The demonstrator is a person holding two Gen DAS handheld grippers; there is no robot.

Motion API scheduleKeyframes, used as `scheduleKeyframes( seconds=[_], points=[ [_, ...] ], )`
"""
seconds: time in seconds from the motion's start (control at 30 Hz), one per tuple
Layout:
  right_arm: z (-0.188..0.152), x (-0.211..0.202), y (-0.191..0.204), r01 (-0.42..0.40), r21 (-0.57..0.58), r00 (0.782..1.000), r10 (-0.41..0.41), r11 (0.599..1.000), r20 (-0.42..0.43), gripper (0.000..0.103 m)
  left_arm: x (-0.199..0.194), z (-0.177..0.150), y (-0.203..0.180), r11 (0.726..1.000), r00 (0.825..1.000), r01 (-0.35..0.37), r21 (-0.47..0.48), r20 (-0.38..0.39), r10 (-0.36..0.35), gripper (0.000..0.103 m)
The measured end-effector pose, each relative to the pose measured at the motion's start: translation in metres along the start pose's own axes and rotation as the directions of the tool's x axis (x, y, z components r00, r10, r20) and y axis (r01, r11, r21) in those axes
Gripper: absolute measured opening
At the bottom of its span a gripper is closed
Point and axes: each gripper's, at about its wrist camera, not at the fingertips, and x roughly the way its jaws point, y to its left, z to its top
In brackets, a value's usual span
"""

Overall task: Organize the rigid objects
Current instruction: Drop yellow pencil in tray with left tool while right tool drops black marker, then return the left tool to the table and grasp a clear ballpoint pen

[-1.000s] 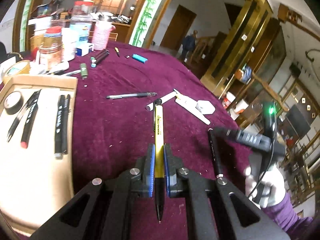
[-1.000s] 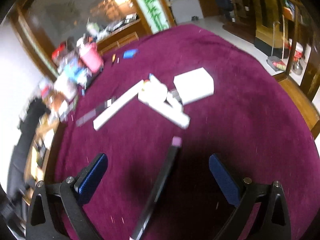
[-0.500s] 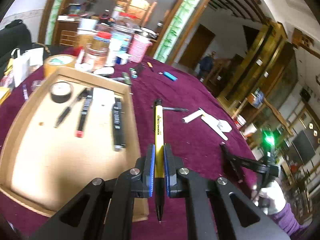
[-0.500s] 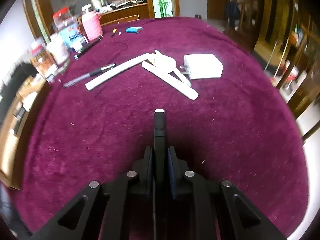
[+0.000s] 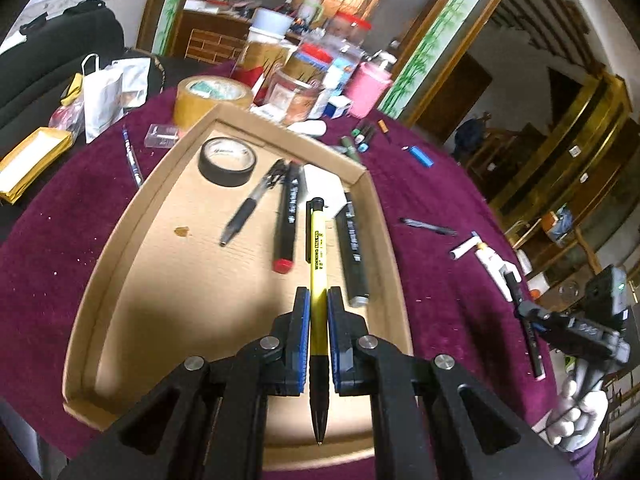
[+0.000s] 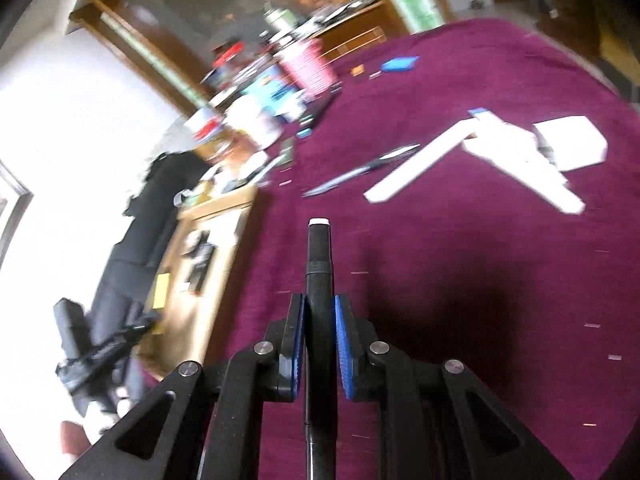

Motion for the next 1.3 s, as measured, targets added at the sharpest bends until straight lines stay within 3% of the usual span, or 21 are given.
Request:
scheduleKeyframes(
  seconds=[0.13,0.2,0.37,0.53,0.7,0.8,0.87,0.93,1.03,1.13,1.3],
  points=[
    [0.005,0.046,0.041,-0.124,0.018,0.987,0.125,0.992,-0.104,0.016,0.014,0.01,0.001,0.999,0.998,-0.05,0.021,-0.039,0.051,0.008],
    [0.004,0.068,0.06,-0.144,0.011,0.979,0.144,0.99,-0.146,0.016,0.02,0.015,0.002,0.998,0.996,-0.064,0.028,-0.052,0.066,0.008],
    [0.007,0.126,0.103,-0.147,-0.002,0.963,0.142,0.989,-0.23,0.016,0.042,0.031,0.009,0.996,0.989,-0.087,0.028,-0.121,0.09,0.008],
    [0.014,0.165,0.126,-0.103,-0.02,0.961,0.094,0.995,-0.261,0.016,0.06,0.039,0.019,0.992,0.974,-0.126,0.03,-0.184,0.13,0.008],
    [0.016,0.195,0.133,-0.036,-0.034,0.96,0.025,0.999,-0.278,0.016,0.064,0.041,0.025,0.995,0.976,-0.103,0.007,-0.19,0.102,0.009],
    [0.017,0.208,0.135,-0.007,-0.051,0.96,-0.007,0.999,-0.28,0.016,0.061,0.041,0.028,0.998,0.981,-0.068,-0.018,-0.182,0.064,0.022],
    [0.018,0.212,0.134,0.008,-0.061,0.96,-0.024,0.998,-0.279,0.017,0.058,0.04,0.029,0.998,0.984,-0.047,-0.033,-0.171,0.04,0.044],
    [0.019,0.214,0.135,0.021,-0.075,0.96,-0.041,0.997,-0.276,0.017,0.052,0.038,0.029,0.998,0.987,-0.036,-0.047,-0.158,0.029,0.057],
    [0.021,0.217,0.138,0.041,-0.094,0.962,-0.065,0.995,-0.264,0.017,0.039,0.036,0.026,0.998,0.991,-0.014,-0.063,-0.134,0.005,0.06],
    [0.021,0.217,0.137,0.049,-0.092,0.963,-0.071,0.995,-0.259,0.019,0.025,0.033,0.027,0.995,0.993,0.029,-0.1,-0.11,-0.04,0.069],
    [0.023,0.199,0.135,0.019,-0.11,0.973,-0.044,0.994,-0.225,0.049,-0.002,0.025,0.024,0.988,0.997,0.05,-0.145,-0.042,-0.057,0.075]
  ],
)
